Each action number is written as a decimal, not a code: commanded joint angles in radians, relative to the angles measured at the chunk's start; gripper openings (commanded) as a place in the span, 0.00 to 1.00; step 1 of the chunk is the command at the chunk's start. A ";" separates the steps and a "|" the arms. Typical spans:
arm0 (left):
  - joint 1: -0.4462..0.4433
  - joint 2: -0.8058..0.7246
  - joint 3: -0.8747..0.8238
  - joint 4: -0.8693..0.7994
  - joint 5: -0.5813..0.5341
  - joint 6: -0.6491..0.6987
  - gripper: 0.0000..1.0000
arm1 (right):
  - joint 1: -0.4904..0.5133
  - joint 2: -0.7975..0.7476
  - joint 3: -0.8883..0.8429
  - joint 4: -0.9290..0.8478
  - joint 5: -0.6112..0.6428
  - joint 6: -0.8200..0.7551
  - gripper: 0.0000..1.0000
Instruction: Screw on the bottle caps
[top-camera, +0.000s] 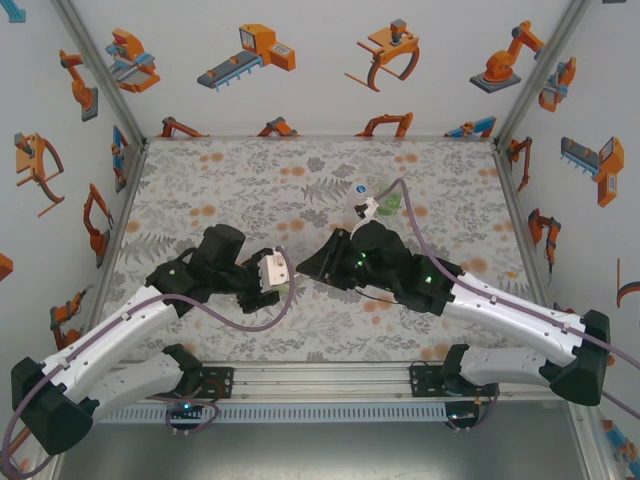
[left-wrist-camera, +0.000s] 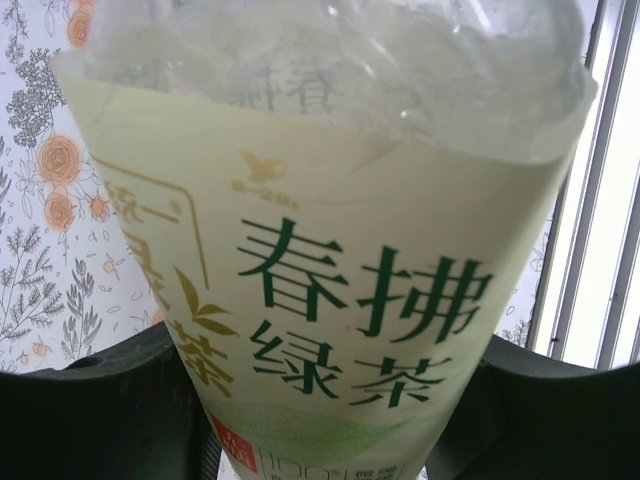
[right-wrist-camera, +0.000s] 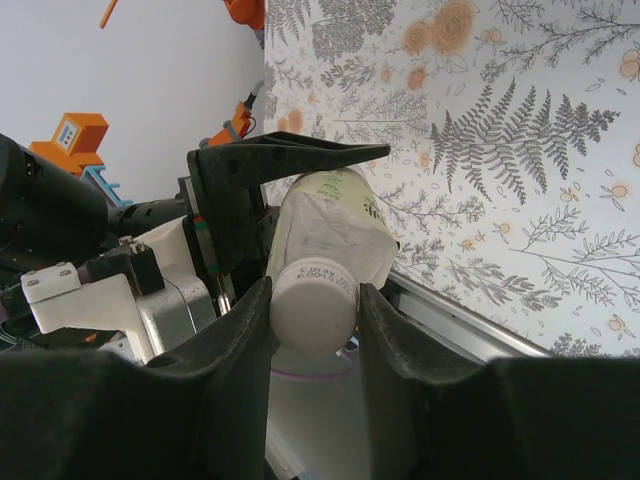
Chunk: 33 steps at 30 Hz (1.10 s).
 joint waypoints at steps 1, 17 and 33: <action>-0.005 -0.014 0.000 0.038 0.040 -0.015 0.01 | -0.006 0.002 0.021 -0.001 -0.005 0.005 0.27; -0.004 -0.018 -0.001 0.049 0.003 -0.038 0.97 | -0.144 0.021 0.140 -0.258 -0.009 -0.208 0.16; -0.004 -0.024 -0.001 0.047 -0.010 -0.045 0.97 | -0.401 0.486 0.708 -0.591 -0.010 -0.729 0.16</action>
